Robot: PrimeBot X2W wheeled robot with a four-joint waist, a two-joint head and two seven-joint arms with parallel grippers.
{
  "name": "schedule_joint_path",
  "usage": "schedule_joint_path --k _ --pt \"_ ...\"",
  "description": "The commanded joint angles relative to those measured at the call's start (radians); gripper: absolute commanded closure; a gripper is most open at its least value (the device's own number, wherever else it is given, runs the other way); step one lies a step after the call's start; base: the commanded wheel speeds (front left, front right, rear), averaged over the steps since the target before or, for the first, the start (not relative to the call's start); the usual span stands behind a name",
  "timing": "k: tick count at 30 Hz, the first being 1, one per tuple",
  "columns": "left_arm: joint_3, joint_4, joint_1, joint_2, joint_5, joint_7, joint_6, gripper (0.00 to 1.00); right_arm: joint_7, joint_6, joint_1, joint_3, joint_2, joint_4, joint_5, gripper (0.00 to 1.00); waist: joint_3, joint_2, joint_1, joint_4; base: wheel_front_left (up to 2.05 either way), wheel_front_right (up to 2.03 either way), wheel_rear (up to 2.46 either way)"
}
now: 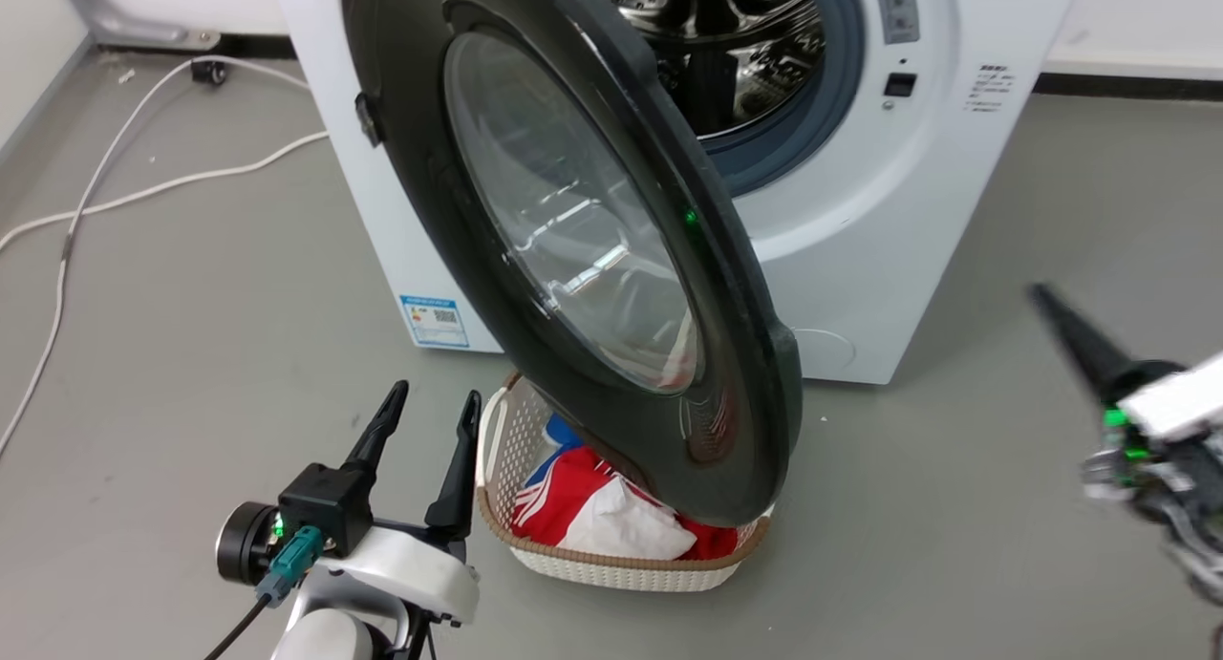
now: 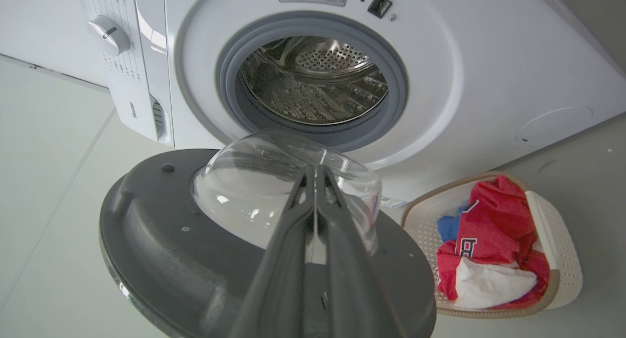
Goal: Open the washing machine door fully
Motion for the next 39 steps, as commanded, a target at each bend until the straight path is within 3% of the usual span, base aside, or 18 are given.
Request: schedule_joint_path --k 1,2,3,7,11,21,24,28,31,39 --pt "0.005 0.001 0.011 0.001 0.000 -0.002 0.002 0.00 -0.005 0.000 0.040 -0.054 -0.012 0.040 -0.053 0.54 -0.013 0.0000 0.0001 -0.014 0.00 0.00 0.00" --pt "0.008 0.002 0.016 0.002 -0.002 -0.002 0.004 0.00 -0.006 0.000 0.066 -0.110 -0.003 0.072 -0.095 0.03 -0.018 0.0000 0.0001 -0.020 0.00 0.00 0.00" --pt "0.012 0.004 0.019 0.003 -0.004 -0.002 0.005 0.00 -0.005 0.000 0.098 -0.164 0.016 0.099 -0.143 0.00 -0.024 0.0000 0.0001 -0.025 0.00 0.00 0.00" --pt "0.028 0.003 0.033 0.008 -0.009 -0.002 0.015 0.00 -0.005 0.000 0.229 -0.384 0.102 0.170 -0.378 0.00 -0.038 0.0000 0.0001 -0.047 0.00 0.00 0.00" --pt "0.032 0.003 0.043 0.015 -0.009 -0.002 0.021 0.00 -0.005 0.000 0.348 -0.592 0.200 0.157 -0.608 0.00 -0.049 0.0000 0.0001 -0.066 0.00 0.00 0.00" --pt "0.028 0.005 0.058 0.025 -0.010 -0.002 0.032 0.00 -0.001 0.000 0.555 -0.975 0.398 -0.045 -1.378 0.00 -0.073 0.0000 0.0001 -0.087 0.00 0.00 0.00" --pt "0.026 0.000 0.059 0.028 -0.011 0.001 0.036 0.00 0.063 0.000 0.603 -1.053 0.484 -0.149 -1.600 0.00 -0.073 0.0000 0.0001 -0.091 0.00 0.00 0.00" --pt "0.031 -0.004 0.054 0.034 -0.009 0.002 0.045 0.00 0.169 0.000 0.665 -1.087 0.606 -0.294 -1.825 0.00 -0.067 0.0000 0.0001 -0.095 0.00 0.00 0.00" --pt "0.033 -0.004 0.052 0.039 -0.009 0.005 0.053 0.00 0.214 0.000 0.711 -1.061 0.668 -0.349 -1.923 0.00 -0.066 0.0000 0.0001 -0.096 0.00 0.00 0.00" --pt "0.030 -0.002 0.049 0.047 -0.011 0.010 0.066 0.00 0.215 0.000 0.763 -1.003 0.724 -0.323 -1.990 0.00 -0.069 0.0000 0.0001 -0.091 0.00 0.00 0.00"
